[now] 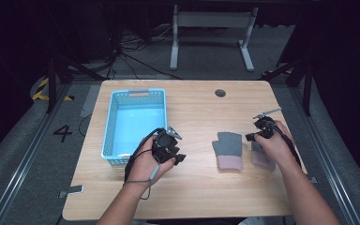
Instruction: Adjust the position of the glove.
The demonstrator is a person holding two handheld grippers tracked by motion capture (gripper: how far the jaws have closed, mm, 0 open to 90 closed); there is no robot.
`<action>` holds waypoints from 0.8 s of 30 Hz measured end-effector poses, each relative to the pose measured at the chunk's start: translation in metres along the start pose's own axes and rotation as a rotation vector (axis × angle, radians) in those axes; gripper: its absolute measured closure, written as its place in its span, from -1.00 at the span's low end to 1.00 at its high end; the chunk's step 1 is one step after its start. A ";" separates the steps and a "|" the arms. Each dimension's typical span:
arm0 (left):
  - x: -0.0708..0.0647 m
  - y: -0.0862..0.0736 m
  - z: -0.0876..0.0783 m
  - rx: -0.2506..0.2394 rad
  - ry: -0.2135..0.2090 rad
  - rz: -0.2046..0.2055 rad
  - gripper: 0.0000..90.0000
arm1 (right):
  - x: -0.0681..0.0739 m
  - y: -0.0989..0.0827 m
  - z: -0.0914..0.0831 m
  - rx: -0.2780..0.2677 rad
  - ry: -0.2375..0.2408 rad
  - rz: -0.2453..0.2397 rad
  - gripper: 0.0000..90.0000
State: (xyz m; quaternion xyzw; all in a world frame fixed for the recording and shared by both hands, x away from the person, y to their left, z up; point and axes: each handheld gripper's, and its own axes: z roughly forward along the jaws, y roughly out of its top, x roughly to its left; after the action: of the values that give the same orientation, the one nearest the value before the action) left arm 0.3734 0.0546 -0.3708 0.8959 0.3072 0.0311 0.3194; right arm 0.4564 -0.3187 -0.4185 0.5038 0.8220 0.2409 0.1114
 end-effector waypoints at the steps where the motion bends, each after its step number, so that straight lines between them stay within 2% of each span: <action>1: 0.000 0.000 0.000 0.000 0.000 0.000 0.38 | 0.000 -0.001 0.002 0.004 -0.004 -0.003 1.00; 10: -0.001 0.000 0.001 -0.006 0.007 -0.002 0.33 | 0.001 -0.002 0.012 0.012 -0.016 -0.019 1.00; 12: -0.001 0.000 0.001 -0.005 0.008 -0.001 0.33 | 0.003 -0.001 0.014 0.012 -0.041 -0.032 1.00; 16: -0.001 0.000 0.001 -0.006 0.008 0.000 0.33 | 0.002 -0.001 0.017 0.014 -0.049 -0.036 1.00; 24: -0.002 0.000 0.002 0.000 0.006 -0.001 0.32 | 0.004 0.001 0.021 0.016 -0.044 -0.049 1.00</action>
State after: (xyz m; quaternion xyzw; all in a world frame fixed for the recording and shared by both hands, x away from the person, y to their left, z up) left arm 0.3727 0.0523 -0.3726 0.8957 0.3084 0.0335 0.3185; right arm 0.4636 -0.3087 -0.4359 0.4896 0.8333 0.2205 0.1312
